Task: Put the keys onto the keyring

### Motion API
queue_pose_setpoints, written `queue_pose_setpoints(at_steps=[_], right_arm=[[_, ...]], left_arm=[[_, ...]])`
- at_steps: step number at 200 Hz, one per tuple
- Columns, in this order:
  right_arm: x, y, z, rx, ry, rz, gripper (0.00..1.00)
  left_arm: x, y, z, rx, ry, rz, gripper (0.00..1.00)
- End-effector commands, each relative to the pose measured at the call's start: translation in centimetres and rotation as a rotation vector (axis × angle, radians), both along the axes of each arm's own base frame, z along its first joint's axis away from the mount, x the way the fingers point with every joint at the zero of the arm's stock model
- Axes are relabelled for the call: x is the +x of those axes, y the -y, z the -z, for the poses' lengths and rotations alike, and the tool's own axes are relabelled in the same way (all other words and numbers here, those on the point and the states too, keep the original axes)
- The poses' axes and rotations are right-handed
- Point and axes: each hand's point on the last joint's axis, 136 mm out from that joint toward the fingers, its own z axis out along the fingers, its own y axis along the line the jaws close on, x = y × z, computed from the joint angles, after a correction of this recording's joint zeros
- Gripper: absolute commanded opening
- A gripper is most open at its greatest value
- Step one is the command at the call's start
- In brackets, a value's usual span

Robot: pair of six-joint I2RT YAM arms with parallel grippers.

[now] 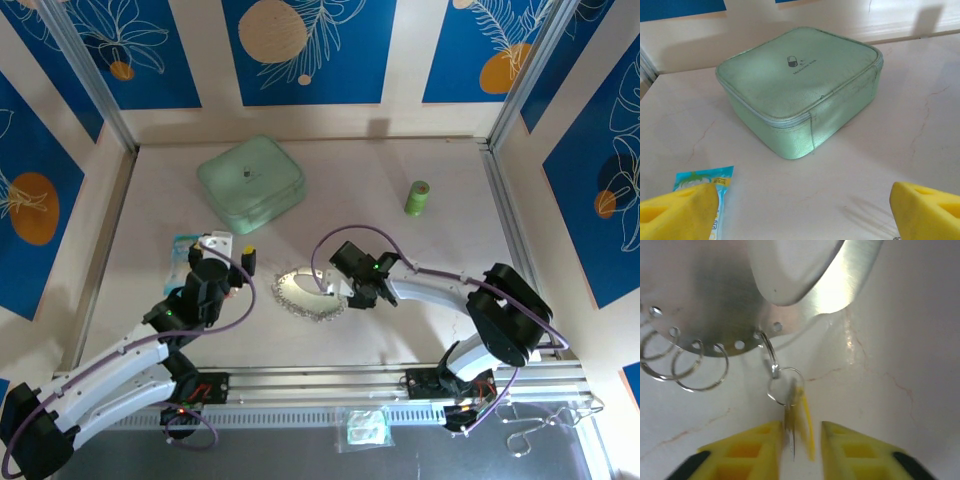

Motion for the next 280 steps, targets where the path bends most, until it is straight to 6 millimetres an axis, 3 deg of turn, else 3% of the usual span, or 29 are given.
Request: queue_pose_setpoints(at_steps=[1,40,73,105,128,159,199,280], right_arm=[[0.6,-0.2,-1.7,0.065,0.017,0.063,0.31],[0.5,-3.9,-7.9,0.502,-0.022,0.277,0.32],[-0.4,-5.5,-9.8,0.837,-0.146,0.553,0.32],[-0.9,-2.0,-7.6,0.875,-0.216,1.028,0.3],[-2.8,-0.7,-5.8,0.852,-0.31,1.204,0.27],[-5.0,-1.7,-4.4,0.86,-0.479,1.25,0.27],[-6.3,-3.6,-3.4,0.847,-0.597,1.267,0.22],[-6.6,-6.0,-0.6,0.814,-0.523,1.385,0.27]], left_arm=[[0.5,0.0,-1.6,-0.01,0.029,-0.007,0.88],[0.6,1.0,-1.1,-0.011,0.007,0.038,0.89],[0.7,2.0,0.3,-0.039,-0.057,0.06,0.9],[0.6,3.4,2.1,-0.082,-0.171,0.087,0.9],[0.4,4.8,3.5,-0.13,-0.238,0.125,0.89],[-0.1,7.0,4.6,-0.176,-0.33,0.203,0.89],[-0.3,8.1,5.2,-0.226,-0.381,0.226,0.87],[0.1,7.9,6.3,-0.277,-0.369,0.184,0.85]])
